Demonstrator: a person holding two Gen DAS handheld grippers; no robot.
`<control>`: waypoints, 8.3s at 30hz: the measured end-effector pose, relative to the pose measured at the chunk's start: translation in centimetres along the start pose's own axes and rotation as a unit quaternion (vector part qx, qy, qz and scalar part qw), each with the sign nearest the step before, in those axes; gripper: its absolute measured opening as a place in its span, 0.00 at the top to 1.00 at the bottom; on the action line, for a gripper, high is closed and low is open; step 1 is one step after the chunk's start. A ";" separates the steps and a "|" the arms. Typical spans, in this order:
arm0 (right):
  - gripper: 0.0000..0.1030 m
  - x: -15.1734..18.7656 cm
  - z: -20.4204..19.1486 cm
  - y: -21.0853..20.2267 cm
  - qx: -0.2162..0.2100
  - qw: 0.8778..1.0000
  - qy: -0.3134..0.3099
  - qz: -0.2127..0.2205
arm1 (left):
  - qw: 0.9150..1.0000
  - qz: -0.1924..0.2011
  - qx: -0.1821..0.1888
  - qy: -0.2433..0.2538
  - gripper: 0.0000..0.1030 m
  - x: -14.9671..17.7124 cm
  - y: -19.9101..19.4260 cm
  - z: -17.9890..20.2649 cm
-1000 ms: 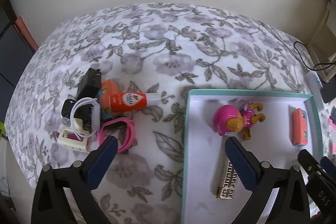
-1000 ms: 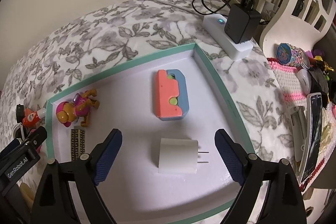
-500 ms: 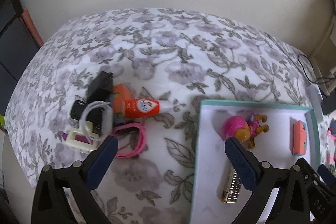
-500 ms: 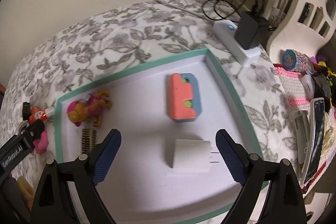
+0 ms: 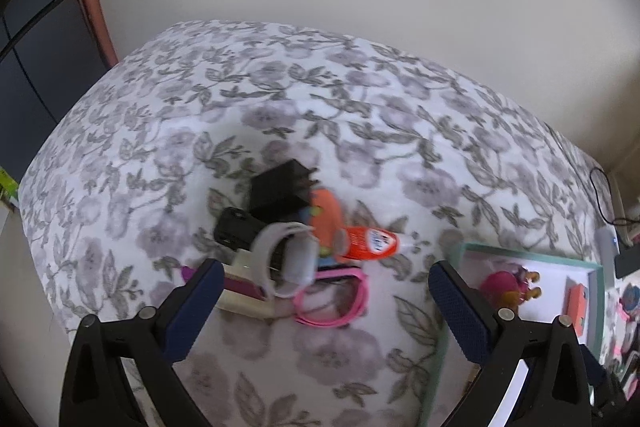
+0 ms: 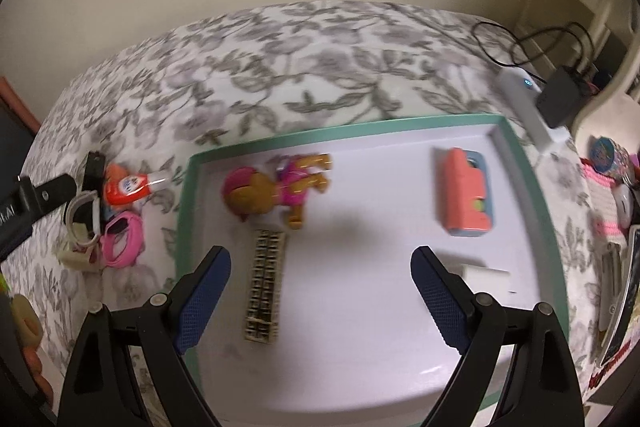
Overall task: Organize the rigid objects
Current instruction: 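Lift both grippers out of tray and move back toward the pile, then grasp white watch with right gripper while left gripper grasps cream hair clip, then carry white watch in right gripper and cream clip in left gripper over tray, then open right gripper releasing white watch into tray while left gripper releases clip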
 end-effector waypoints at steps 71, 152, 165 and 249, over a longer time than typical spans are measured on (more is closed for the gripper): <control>0.12 -7.1 -20.9 4.8 -0.202 0.978 -0.049 0.031 | 0.970 -0.110 -0.055 -0.212 0.02 -3.8 7.6 -16.4; 0.50 0.9 -8.4 -1.9 -0.144 0.988 0.062 0.004 | 0.986 -0.154 -0.052 0.028 0.41 4.4 7.9 -5.7; 0.50 0.9 -6.8 -2.2 -0.153 0.985 0.084 0.006 | 0.981 -0.174 0.058 -0.054 0.42 2.5 5.2 -5.5; 0.49 5.3 7.2 -1.3 -0.046 0.980 0.187 -0.043 | 0.967 -0.172 0.119 0.142 0.37 13.6 -0.2 12.1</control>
Point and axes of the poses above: each gripper's, at about its wrist camera, not at the fingertips, and y roughly the way its jaws point, z to its right, x to its underside, the point moved 10 cm from there along y, roughly the way its jaws point, and after that the axes turned 15 degrees about -y, right-handed, at the moved point
